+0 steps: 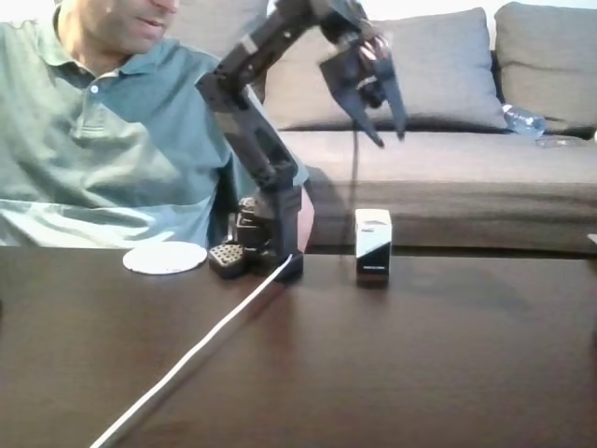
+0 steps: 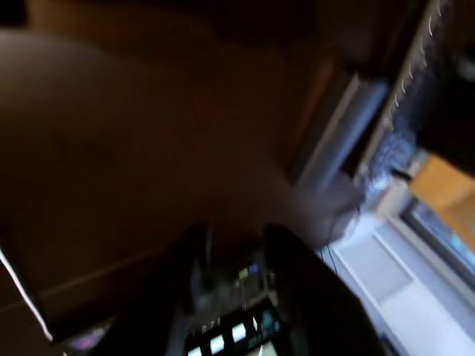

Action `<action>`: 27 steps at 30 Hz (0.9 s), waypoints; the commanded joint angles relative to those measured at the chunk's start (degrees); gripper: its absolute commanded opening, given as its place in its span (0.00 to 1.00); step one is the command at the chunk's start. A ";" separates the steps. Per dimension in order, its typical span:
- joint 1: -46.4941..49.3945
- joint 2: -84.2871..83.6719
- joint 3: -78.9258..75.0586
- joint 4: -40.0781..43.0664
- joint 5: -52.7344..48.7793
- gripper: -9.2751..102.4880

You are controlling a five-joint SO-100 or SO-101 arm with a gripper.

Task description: Grasp a servo box and put it on the zirlivani.

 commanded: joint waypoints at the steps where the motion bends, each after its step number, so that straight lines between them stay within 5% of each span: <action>1: -4.92 0.79 1.85 4.22 2.64 0.16; 27: -29.09 0.70 9.84 3.96 10.28 0.09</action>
